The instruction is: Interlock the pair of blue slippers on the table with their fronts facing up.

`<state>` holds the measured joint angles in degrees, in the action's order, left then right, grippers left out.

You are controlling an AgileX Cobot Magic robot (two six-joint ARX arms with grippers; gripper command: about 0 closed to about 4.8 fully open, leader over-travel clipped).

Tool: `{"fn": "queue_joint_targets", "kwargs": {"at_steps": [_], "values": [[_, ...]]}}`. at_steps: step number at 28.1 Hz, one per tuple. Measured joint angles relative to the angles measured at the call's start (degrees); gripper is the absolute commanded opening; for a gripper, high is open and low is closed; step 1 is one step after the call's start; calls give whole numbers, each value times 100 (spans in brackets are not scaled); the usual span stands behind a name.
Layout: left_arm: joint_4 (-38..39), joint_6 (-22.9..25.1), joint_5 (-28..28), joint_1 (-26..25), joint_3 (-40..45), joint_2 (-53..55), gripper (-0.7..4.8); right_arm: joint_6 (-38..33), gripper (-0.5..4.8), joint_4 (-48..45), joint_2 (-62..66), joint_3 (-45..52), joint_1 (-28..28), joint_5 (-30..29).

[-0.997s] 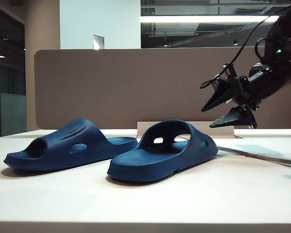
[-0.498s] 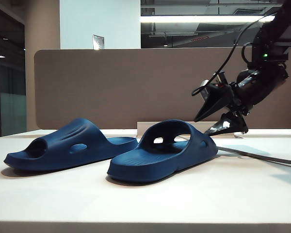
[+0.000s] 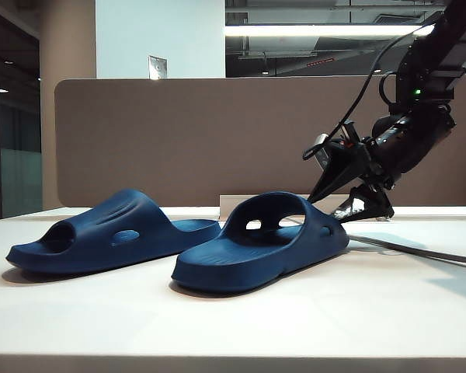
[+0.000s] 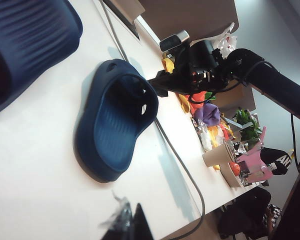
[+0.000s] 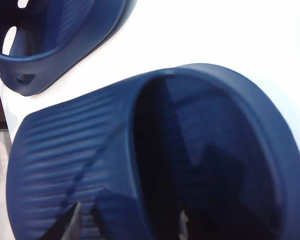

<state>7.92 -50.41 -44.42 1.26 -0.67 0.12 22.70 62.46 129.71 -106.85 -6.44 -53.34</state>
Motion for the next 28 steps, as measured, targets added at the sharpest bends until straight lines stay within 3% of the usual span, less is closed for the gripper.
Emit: {"fn": "queue_joint_targets", "kwargs": {"at_steps": [6, 11, 16, 18, 23, 24, 28], "values": [[0, 0, -2, 0, 0, 0, -6, 94, 244, 7, 184, -15, 0, -271], [0, 0, -17, 0, 0, 0, -6, 223, 242, 146, 533, -35, 22, -951], [2, 0, -15, 0, 0, 0, -6, 376, 130, 249, 586, -26, 7, -1134], [0, 0, -4, 0, 0, 0, -6, 424, 48, 304, 586, -24, 7, -1139], [0, -127, 660, -9, 0, 0, -4, 485, 36, 302, 595, -24, 11, -1200], [2, -275, 942, -9, 0, 0, 12, 527, 21, 315, 599, -24, 20, -1335], [2, -651, 1191, -11, 0, 2, 193, 586, 10, 345, 619, -17, 63, -1733]]}}
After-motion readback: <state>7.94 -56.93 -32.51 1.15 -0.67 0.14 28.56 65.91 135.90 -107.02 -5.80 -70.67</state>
